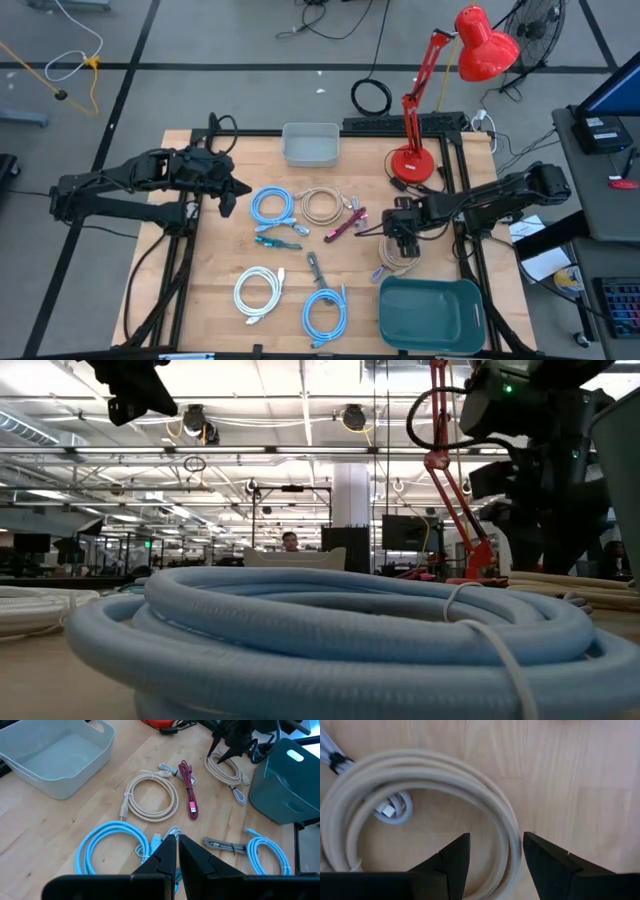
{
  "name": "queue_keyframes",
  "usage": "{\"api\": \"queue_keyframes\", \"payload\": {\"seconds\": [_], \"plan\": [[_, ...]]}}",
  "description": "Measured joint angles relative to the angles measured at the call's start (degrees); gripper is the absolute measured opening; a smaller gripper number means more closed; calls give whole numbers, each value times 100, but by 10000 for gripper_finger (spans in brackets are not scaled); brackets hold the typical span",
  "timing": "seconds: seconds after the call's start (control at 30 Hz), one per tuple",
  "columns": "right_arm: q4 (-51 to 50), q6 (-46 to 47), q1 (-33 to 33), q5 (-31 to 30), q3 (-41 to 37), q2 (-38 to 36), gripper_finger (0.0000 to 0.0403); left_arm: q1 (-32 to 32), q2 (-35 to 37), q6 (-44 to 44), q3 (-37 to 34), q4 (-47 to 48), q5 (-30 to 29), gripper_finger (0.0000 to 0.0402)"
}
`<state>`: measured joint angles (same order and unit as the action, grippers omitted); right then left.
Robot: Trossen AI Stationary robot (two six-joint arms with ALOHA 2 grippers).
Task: Pick & Place USB Port
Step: Put the brown hdmi cable into the blue bin
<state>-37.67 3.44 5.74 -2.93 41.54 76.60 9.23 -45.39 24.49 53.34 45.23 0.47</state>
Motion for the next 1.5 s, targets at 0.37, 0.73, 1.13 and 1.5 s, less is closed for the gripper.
{"api": "queue_keyframes", "payload": {"seconds": [0.37, 0.73, 1.13, 1.5], "plan": [[802, 269, -4, -152, -695, -22, 176, 0, 0, -21, -2, 0, 2, 21], [918, 623, -2, -143, -881, -20, 145, 0, 0, -32, -2, 2, 3, 21], [925, 813, 4, -99, -890, -9, 61, -1, 0, -40, -4, 1, -50, 21], [918, 1148, -24, -692, -714, -385, 47, -2, 2, -26, -108, -21, -55, 21]]}}
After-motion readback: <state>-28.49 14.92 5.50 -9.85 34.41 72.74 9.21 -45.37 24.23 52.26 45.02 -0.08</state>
